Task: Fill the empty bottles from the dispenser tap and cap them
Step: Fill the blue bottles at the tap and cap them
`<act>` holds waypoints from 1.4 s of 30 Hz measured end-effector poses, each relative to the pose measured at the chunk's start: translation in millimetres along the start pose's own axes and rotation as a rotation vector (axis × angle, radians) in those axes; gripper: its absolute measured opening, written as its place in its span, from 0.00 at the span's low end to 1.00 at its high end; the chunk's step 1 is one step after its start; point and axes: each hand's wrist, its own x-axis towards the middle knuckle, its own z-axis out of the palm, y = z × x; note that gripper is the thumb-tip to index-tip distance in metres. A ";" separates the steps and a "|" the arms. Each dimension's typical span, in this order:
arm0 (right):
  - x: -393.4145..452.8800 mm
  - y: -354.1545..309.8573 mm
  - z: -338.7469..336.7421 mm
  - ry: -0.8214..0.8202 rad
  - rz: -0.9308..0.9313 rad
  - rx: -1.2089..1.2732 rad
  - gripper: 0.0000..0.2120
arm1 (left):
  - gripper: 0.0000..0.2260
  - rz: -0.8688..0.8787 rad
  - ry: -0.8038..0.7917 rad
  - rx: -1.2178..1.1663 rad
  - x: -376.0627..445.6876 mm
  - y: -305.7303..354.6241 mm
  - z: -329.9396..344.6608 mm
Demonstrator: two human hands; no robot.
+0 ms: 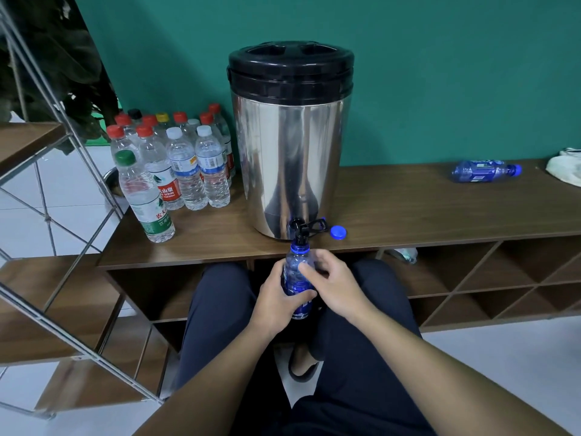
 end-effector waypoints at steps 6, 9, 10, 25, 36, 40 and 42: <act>-7.2 24.4 10.2 -0.072 0.039 0.041 0.27 | 0.32 0.021 0.011 0.024 -0.6 -0.7 -2.4; -6.8 32.8 12.6 -0.062 0.019 0.019 0.29 | 0.37 0.027 -0.017 0.057 -2.1 -1.7 -3.3; -6.0 34.6 13.1 -0.058 0.017 0.023 0.29 | 0.38 0.026 -0.024 0.061 -2.1 -2.4 -3.8; -14.3 45.1 24.9 0.029 0.025 0.055 0.23 | 0.27 0.016 -0.005 0.069 -10.6 -5.9 -2.2; -18.7 44.5 21.2 0.007 0.031 0.105 0.20 | 0.26 0.053 -0.020 0.017 -14.7 1.3 -0.7; -20.0 43.6 21.7 0.000 0.026 0.098 0.21 | 0.26 0.054 -0.020 0.002 -15.6 1.8 0.1; -19.7 44.2 21.7 0.000 0.020 0.093 0.21 | 0.26 0.056 -0.021 -0.004 -15.5 1.8 0.1</act>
